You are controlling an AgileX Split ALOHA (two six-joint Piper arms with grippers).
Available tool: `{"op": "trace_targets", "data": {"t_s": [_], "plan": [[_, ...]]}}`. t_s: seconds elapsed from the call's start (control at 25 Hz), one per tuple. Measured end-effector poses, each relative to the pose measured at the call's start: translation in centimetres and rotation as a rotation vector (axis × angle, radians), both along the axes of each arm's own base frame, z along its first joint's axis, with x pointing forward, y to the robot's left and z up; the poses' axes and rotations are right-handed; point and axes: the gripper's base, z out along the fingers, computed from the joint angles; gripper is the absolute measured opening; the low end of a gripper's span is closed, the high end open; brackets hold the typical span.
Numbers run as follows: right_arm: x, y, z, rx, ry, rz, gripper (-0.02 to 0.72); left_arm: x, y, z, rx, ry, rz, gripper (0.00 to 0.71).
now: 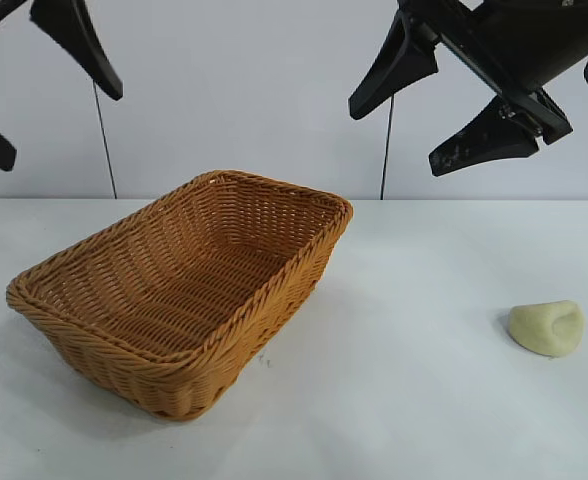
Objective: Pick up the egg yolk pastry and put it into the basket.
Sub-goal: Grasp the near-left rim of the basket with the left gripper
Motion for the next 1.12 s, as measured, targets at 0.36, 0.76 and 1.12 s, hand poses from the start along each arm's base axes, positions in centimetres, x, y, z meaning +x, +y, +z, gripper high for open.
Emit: {"op": "trace_targets", "data": {"t_s": [0.36,0.76,1.12], "plan": [[0.0,0.0,0.0,-0.001,-0.003,-0.003,0.624,-0.8,1.4,-3.6,0.000,0.201,0.352,0.662],[0.1,-0.1,0.0,-0.002,-0.012,-0.013,0.624,-1.1,-0.5,-4.4,0.013,0.233,0.422,0.662],[0.2,-0.1,0.0,-0.001,-0.012,-0.016,0.624,0.8,-1.9,-8.7,0.071,0.305,0.458,0.662]]}}
